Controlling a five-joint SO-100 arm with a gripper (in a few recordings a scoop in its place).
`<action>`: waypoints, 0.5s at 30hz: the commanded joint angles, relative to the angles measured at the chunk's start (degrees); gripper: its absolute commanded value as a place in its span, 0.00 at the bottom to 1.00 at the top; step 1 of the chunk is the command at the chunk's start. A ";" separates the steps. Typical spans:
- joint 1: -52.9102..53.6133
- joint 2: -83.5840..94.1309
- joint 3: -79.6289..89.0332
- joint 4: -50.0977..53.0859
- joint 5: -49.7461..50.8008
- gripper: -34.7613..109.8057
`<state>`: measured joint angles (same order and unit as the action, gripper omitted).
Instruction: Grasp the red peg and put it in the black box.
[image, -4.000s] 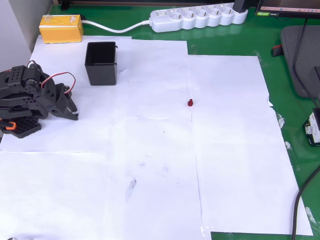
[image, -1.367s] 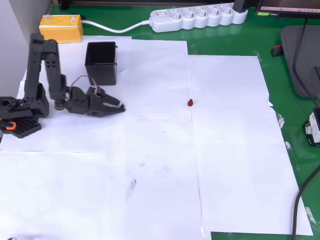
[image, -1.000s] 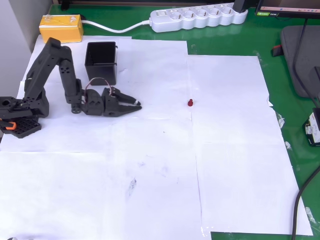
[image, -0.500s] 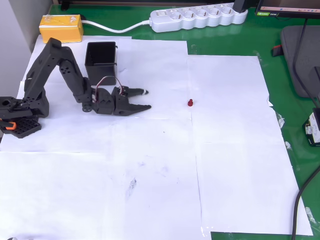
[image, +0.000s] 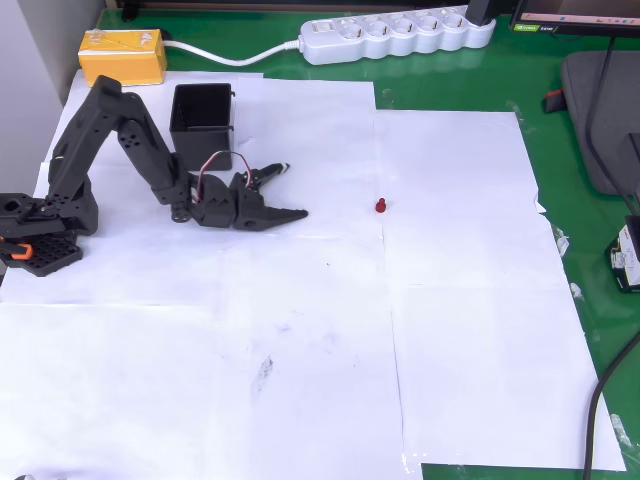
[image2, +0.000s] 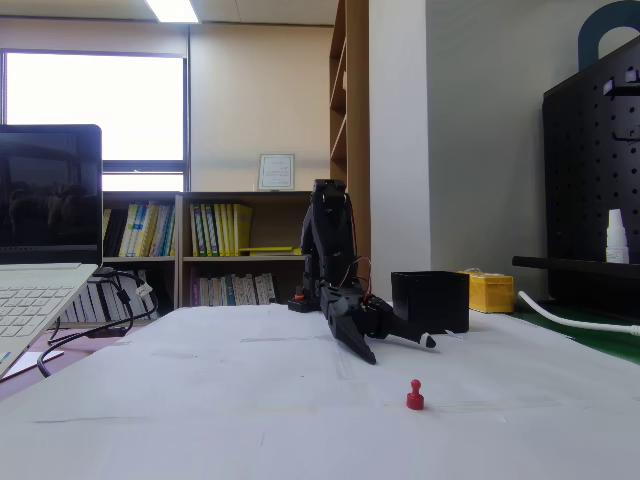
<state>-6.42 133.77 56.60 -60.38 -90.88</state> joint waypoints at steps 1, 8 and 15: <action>0.53 2.20 4.48 -2.20 -0.70 0.54; 1.41 6.77 14.06 -0.88 -0.44 0.54; 2.37 11.43 27.16 7.56 -0.35 0.54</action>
<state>-4.22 144.23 76.90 -56.25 -90.35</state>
